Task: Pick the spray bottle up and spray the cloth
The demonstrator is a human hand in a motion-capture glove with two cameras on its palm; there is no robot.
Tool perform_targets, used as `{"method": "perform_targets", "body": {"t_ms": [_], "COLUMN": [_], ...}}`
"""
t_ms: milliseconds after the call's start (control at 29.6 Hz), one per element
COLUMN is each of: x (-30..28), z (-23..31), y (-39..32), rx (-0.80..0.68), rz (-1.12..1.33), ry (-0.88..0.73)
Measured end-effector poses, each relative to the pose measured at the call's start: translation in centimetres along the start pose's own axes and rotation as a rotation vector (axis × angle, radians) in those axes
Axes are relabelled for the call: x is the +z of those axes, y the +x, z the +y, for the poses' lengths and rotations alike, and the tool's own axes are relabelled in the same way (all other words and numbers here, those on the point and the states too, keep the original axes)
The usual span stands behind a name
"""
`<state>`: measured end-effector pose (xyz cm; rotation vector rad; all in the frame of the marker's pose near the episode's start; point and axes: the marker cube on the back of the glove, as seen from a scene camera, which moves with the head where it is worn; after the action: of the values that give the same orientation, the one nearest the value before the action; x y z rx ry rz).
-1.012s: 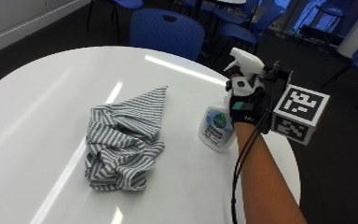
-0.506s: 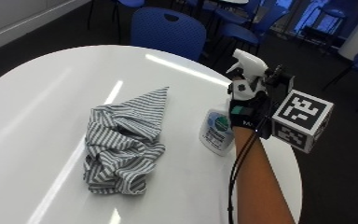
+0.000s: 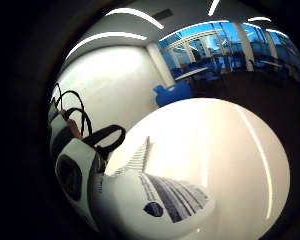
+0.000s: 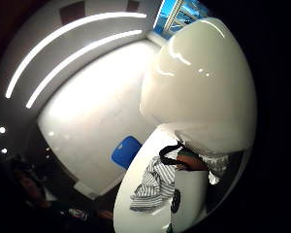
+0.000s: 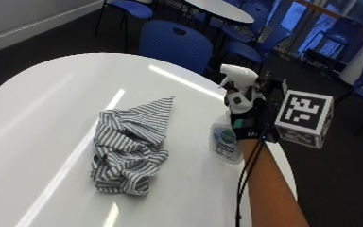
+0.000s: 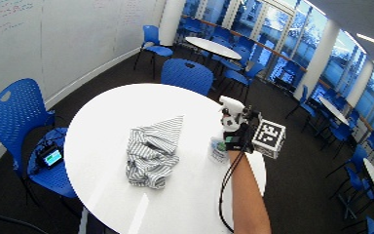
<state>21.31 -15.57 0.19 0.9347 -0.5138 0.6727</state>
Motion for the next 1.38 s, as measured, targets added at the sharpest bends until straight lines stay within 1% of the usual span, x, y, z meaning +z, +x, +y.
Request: {"method": "perform_targets", "body": {"t_ms": [135, 304, 405, 540, 607, 709, 844, 1012, 1181, 1383], "x": [-0.1, -0.7, -0.7, 0.6, 1.5, 2.5, 3.4, 4.4, 5.4, 6.5], "z": [-0.9, -0.9, -0.7, -0.4, 0.0, 0.7, 1.7, 2.9, 3.4, 3.7], "y": [-2.3, -4.4, -6.1, -9.1, -10.3, -11.7, -12.7, -13.2, -12.9, -12.1], "rx": [-0.106, -0.248, -0.373, -0.599, -0.695, -0.791, -0.850, -0.880, -0.916, -0.974], "rz": [0.054, 0.193, 0.318, 0.482, 0.535, 0.573, 0.586, 0.622, 0.709, 0.819], "ry": [-0.093, -0.136, -0.158, -0.223, -0.269, -0.339, -0.404, -0.500, -0.595, -0.651]}}
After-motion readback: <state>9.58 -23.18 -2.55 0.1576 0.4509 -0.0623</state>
